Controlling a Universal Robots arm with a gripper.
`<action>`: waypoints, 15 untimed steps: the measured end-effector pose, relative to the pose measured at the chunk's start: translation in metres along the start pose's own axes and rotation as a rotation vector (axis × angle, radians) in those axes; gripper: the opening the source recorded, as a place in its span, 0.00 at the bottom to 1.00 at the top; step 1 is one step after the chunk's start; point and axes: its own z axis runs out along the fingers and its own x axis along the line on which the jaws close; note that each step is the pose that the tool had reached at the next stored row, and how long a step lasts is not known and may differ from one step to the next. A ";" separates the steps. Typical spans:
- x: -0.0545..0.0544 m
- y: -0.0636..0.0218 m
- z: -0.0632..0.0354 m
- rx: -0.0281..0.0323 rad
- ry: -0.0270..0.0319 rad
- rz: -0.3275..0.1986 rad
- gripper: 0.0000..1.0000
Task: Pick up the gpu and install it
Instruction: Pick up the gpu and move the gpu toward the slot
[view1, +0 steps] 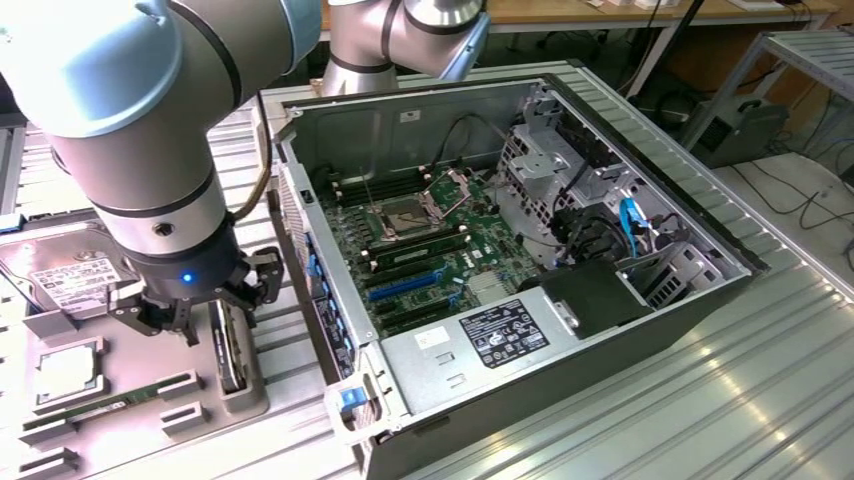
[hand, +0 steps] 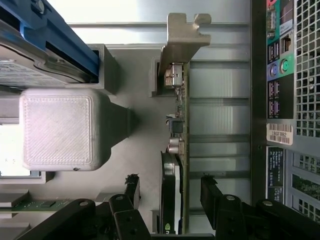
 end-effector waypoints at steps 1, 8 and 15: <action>0.000 -0.0001 0.0003 0.0001 0.0001 0.000 0.61; 0.000 -0.0003 0.0019 -0.0001 0.0001 0.000 0.59; 0.000 -0.0008 0.0029 -0.0001 0.0000 0.000 0.51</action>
